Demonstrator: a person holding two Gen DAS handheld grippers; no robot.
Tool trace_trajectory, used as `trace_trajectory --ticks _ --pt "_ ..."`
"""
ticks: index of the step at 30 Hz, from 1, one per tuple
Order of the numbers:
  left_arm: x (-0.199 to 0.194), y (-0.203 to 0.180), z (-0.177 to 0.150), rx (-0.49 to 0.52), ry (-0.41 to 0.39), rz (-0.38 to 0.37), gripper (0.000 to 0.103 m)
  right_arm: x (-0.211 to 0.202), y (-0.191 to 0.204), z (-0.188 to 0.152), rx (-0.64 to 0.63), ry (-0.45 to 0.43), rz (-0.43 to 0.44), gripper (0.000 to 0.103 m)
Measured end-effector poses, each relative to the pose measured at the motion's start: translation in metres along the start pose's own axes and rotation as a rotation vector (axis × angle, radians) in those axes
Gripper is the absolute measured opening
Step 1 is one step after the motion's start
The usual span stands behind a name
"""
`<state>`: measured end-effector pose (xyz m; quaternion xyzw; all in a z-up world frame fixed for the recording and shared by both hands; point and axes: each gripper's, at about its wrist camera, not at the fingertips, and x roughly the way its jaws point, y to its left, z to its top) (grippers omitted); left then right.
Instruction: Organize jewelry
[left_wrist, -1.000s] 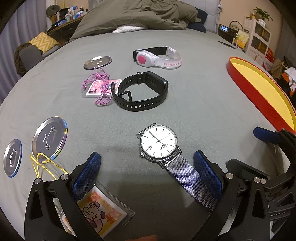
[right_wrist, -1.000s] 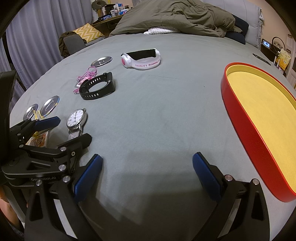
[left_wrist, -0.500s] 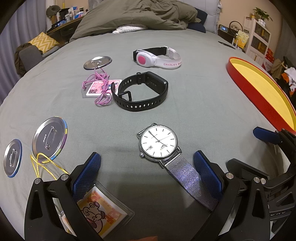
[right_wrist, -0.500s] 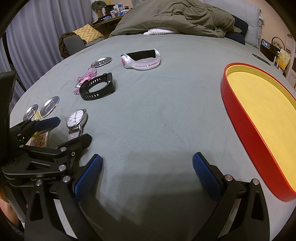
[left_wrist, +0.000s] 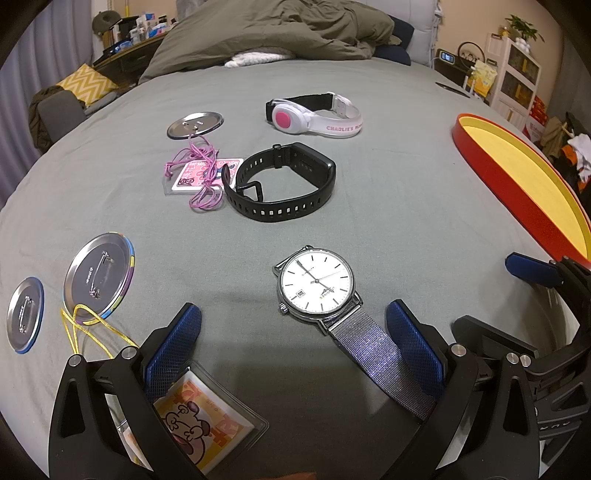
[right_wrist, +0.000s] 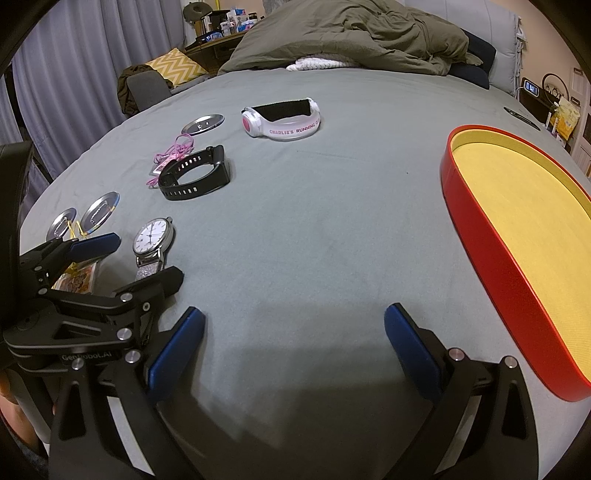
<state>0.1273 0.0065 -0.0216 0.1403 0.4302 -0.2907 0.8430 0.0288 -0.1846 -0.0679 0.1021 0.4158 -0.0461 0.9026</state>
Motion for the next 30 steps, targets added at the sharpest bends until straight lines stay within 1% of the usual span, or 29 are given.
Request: trace_trajectory --ticks 17,20,24,30 --pt "-0.0013 0.0018 0.0023 0.003 -0.001 -0.005 0.098 0.0034 0.0023 -0.0006 -0.016 -0.034 -0.002 0.094" --pt "-0.0015 0.0008 0.0020 0.002 0.001 -0.007 0.098 0.0038 0.0031 -0.0002 -0.015 -0.023 -0.004 0.095" --pt "0.0021 -0.0011 0.0076 0.013 0.035 0.001 0.098 0.0048 0.0032 0.0034 -0.013 0.008 -0.005 0.095" --pt "0.0036 0.0005 0.0085 0.008 0.031 -0.007 0.098 0.0072 0.0040 0.0062 -0.008 0.023 -0.005 0.095"
